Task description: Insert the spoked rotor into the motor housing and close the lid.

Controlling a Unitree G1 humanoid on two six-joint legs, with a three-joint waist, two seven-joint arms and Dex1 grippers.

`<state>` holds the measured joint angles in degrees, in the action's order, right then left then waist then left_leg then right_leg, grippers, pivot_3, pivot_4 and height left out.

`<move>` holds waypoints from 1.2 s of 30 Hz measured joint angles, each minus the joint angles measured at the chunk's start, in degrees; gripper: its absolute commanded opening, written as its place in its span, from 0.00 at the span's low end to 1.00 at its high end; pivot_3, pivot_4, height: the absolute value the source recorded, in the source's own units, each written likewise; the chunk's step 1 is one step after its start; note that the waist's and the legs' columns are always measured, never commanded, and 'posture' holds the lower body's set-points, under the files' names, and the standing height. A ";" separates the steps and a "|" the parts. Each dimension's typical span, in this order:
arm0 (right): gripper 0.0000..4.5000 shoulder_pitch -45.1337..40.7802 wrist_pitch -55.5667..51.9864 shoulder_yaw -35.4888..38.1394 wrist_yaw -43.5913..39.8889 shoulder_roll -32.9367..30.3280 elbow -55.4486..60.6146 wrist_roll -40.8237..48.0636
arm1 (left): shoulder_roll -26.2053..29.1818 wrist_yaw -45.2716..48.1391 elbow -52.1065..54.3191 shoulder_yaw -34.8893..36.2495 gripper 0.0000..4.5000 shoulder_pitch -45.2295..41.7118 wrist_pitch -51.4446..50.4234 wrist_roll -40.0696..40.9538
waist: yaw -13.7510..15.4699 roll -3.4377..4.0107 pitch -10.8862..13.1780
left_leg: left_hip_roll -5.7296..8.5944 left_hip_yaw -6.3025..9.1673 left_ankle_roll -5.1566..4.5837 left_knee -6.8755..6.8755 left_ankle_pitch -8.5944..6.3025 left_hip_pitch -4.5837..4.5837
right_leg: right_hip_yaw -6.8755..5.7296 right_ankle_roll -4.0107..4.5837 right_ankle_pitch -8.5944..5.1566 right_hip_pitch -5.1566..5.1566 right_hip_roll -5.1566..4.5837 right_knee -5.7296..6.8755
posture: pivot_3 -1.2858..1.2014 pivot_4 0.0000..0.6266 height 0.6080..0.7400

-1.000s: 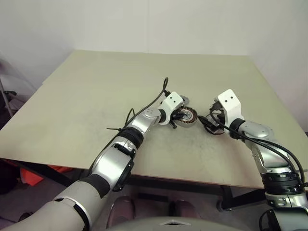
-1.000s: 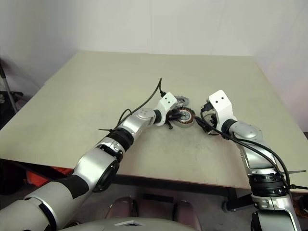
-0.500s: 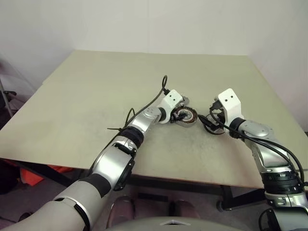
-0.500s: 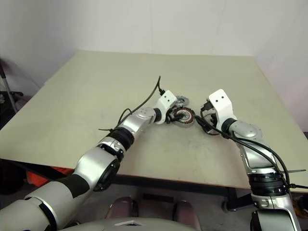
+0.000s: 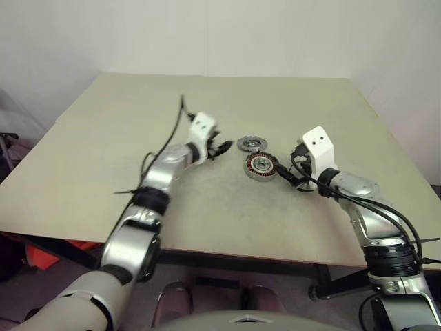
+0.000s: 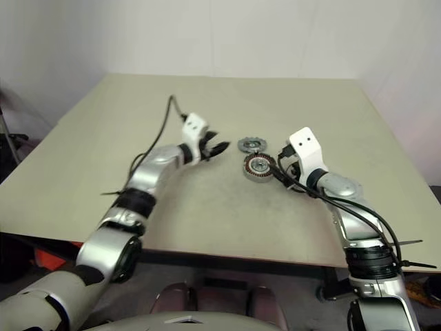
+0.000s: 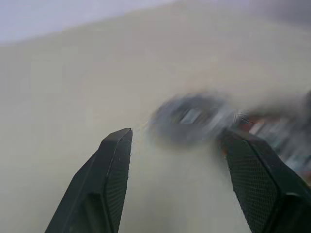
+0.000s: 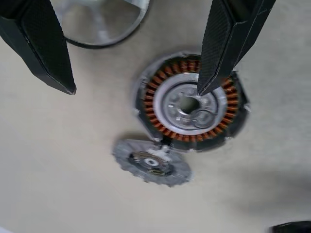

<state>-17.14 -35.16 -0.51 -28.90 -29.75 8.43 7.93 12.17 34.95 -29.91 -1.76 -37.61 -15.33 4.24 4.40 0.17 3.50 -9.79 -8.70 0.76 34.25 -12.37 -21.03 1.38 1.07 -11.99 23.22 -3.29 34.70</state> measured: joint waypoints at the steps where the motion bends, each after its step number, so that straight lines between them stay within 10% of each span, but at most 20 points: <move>1: 0.96 -0.31 -0.21 -0.28 0.18 0.33 -0.32 -0.02 | 1.39 -0.01 2.23 0.35 0.69 2.94 -1.55 0.07 | 0.00 -0.01 0.03 | 0.01 0.02 0.00 0.00 0.00 -0.06 | -0.03 0.00 0.00 0.01 -0.01 -0.03 | 0.52 0.00 1.00; 14: 0.00 -6.55 -0.09 -4.03 0.12 2.54 -5.00 -0.84 | 0.83 -3.58 19.98 -0.16 0.69 11.57 -11.48 3.58 | 0.36 -0.13 0.11 | -0.01 0.08 0.13 -0.04 0.11 -0.06 | -0.14 0.00 0.00 -0.01 -0.01 0.00 | 0.52 0.00 1.00; 21: 0.00 -6.88 -0.35 -5.70 -1.54 2.54 -5.30 -1.08 | 0.92 -4.63 21.84 -0.15 0.69 13.57 -12.57 3.84 | 0.03 -0.13 0.11 | 0.02 0.10 0.12 -0.04 0.11 -0.09 | -0.15 0.00 0.00 -0.02 -0.03 -0.02 | 0.52 0.00 1.00; 27: 0.35 -9.10 -1.32 -6.72 -2.24 3.19 -8.53 -1.33 | 0.89 -5.36 22.79 -0.19 0.69 13.89 -12.86 4.58 | -0.30 -0.13 0.11 | 0.01 0.10 0.14 -0.03 0.12 -0.08 | -0.15 0.00 0.00 -0.01 -0.02 0.00 | 0.52 0.00 1.00; 36: 0.35 -10.85 -1.12 -7.39 -2.14 3.74 -12.62 -2.45 | 0.90 -5.93 23.84 -0.31 0.69 15.00 -12.95 4.64 | -0.31 -0.13 0.11 | 0.01 0.09 0.13 -0.02 0.12 -0.09 | -0.16 0.00 0.00 -0.01 -0.02 0.00 | 0.52 0.00 1.00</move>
<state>-27.99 -36.28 -7.91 -31.04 -26.01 -4.19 5.49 13.07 29.02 -6.06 -2.07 -22.61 -28.28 8.88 4.10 0.04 3.61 -9.77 -8.61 0.88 34.22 -12.25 -21.11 1.22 1.08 -12.00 23.21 -3.31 34.70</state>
